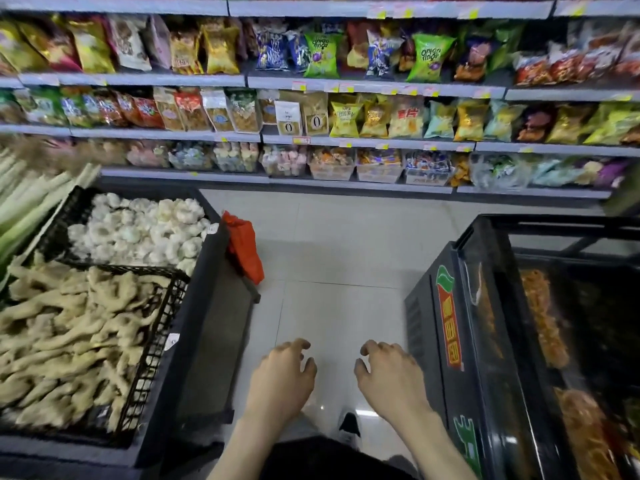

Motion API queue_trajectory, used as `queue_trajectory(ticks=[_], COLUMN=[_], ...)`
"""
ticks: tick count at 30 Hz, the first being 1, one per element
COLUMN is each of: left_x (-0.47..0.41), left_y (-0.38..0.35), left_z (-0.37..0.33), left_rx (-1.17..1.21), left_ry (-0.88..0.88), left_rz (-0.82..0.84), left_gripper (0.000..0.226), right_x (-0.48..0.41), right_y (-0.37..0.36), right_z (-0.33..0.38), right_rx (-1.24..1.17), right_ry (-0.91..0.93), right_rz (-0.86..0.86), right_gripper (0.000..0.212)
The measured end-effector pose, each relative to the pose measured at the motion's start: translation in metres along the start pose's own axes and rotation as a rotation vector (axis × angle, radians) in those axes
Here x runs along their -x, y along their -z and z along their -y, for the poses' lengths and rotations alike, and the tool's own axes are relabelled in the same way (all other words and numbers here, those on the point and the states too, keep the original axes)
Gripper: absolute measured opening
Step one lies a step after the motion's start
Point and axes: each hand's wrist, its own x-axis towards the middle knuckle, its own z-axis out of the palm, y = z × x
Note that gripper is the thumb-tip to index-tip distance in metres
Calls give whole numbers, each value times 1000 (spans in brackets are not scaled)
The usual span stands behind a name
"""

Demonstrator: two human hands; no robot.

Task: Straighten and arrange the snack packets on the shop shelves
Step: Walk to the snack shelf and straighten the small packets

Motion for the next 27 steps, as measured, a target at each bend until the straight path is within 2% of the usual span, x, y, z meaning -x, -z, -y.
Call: queue_trajectory(ticks=[8,13,19,27], left_x=[-120,-226,-341,-467], left_y=[35,74,133,171], left_z=[-9,-7,-19,-57], left_rx=[23,30,16,31], left_ry=[68,71,15,47], left_rz=[4,3,-19,7], left_gripper=[30,41,43,40], right_x=[-157,-255,-342,-449], right_y=[43,80,120,155], right_z=[29,58,79,80], right_rx=[24,61,75,74], right_ry=[63,46,4,-17], right_rz=[33,36,2,41], right_gripper=[38,36,35,35])
